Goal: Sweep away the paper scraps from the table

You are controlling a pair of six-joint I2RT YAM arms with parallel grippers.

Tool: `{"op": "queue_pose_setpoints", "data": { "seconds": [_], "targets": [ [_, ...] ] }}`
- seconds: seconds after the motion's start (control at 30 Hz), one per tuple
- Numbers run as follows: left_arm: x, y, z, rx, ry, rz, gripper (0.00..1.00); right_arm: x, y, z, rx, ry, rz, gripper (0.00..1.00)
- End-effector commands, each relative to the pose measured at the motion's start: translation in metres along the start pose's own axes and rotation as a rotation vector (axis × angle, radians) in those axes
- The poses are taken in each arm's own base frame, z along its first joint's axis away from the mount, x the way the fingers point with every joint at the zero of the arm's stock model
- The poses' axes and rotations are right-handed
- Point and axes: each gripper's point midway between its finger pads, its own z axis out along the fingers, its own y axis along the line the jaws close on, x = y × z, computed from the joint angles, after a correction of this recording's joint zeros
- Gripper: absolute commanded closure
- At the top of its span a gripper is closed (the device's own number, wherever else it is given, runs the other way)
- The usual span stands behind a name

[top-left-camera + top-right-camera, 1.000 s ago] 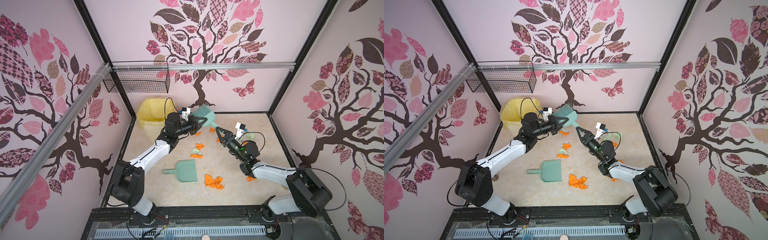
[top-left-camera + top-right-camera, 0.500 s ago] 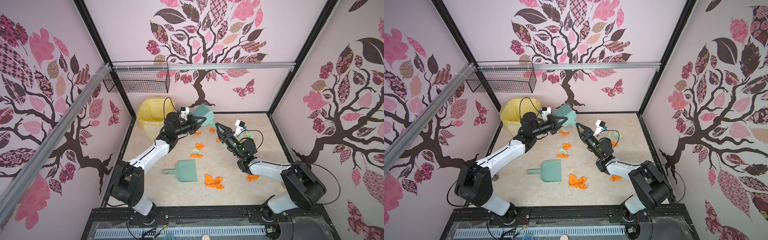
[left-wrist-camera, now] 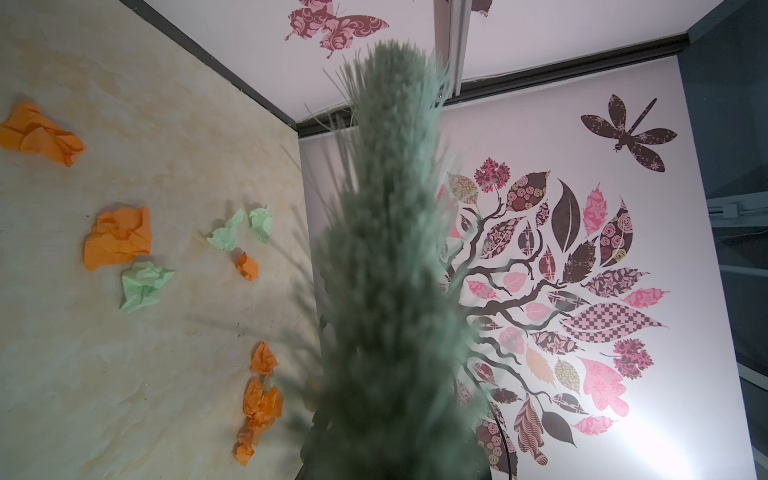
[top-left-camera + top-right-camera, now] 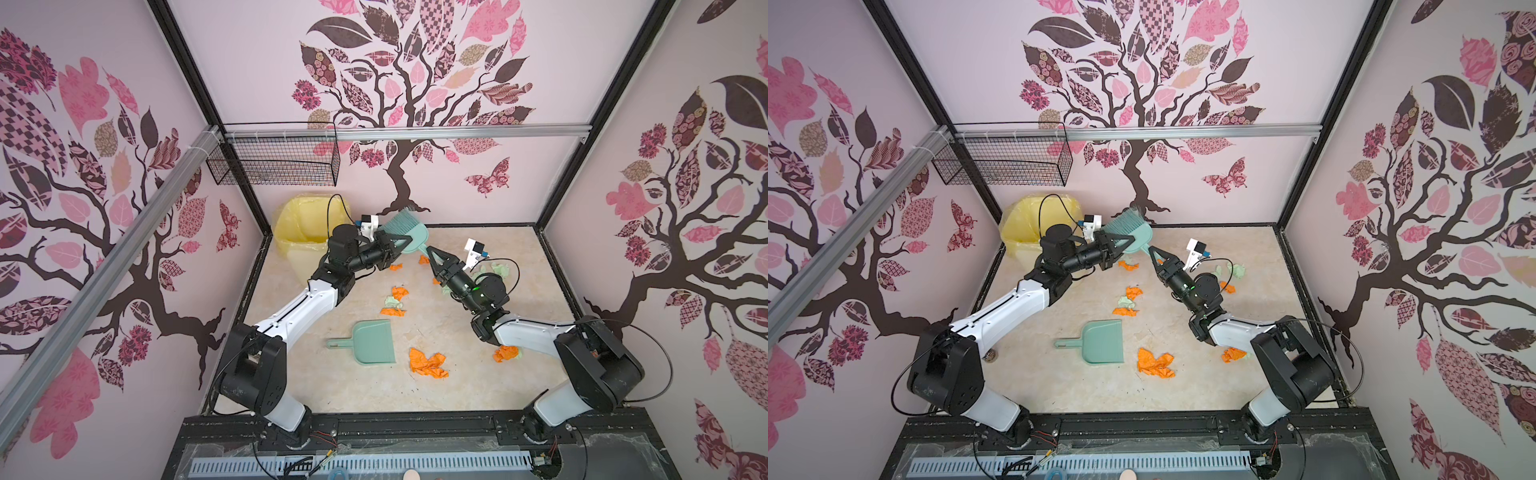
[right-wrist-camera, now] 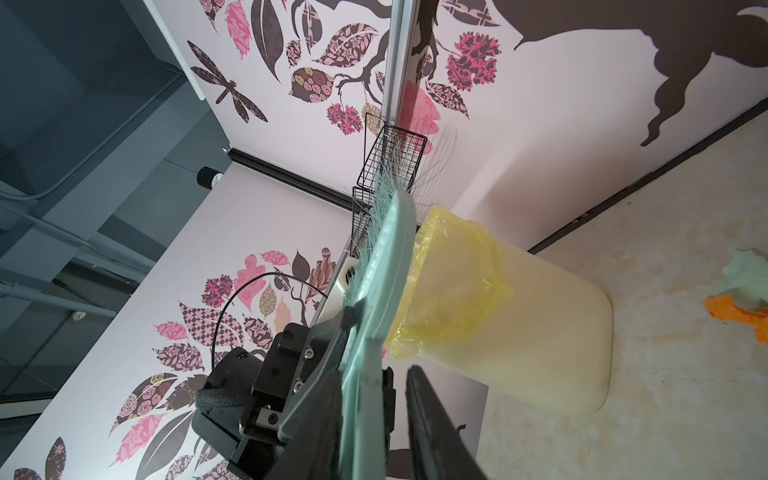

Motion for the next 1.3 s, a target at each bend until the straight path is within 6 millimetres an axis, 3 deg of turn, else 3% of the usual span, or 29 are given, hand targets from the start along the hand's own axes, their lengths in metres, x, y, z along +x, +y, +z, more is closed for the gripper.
{"op": "queue_pose_setpoints", "data": {
  "seconds": [0.0,0.13,0.3,0.53,0.67,0.77,0.83,0.97,1.07,1.27],
  "targets": [
    [-0.004,-0.036,-0.007,0.069,-0.016,0.080,1.00,-0.005,0.011,0.011,-0.045,0.003,-0.008,0.74],
    [-0.003,-0.036,-0.007,0.070,-0.013,0.085,1.00,-0.003,0.011,0.014,-0.049,0.013,-0.004,0.82],
    [-0.003,-0.035,-0.007,0.064,-0.012,0.089,1.00,-0.002,0.008,0.013,-0.043,0.016,0.008,0.99],
    [0.000,-0.038,-0.007,0.076,0.001,0.104,0.99,-0.002,0.005,0.011,-0.037,0.014,0.016,1.00],
    [0.004,-0.039,-0.007,0.062,0.020,0.120,0.52,-0.001,0.001,0.009,-0.020,0.018,0.008,1.00],
    [0.013,-0.043,-0.013,0.063,0.087,0.173,0.26,-0.006,-0.004,0.002,0.034,0.015,-0.036,1.00],
    [0.024,-0.042,-0.018,0.062,0.165,0.206,0.16,-0.011,-0.005,-0.004,0.084,0.017,-0.083,1.00],
    [0.049,-0.019,-0.036,0.037,0.357,0.214,0.06,-0.024,-0.010,-0.017,0.264,0.036,-0.246,1.00],
    [0.055,0.004,-0.063,-0.019,0.404,0.293,0.03,-0.033,-0.013,-0.030,0.432,0.069,-0.397,1.00],
    [0.078,0.036,-0.136,-0.321,0.479,0.787,0.03,-0.051,-0.018,-0.068,0.679,0.147,-0.589,1.00]
  ]
}}
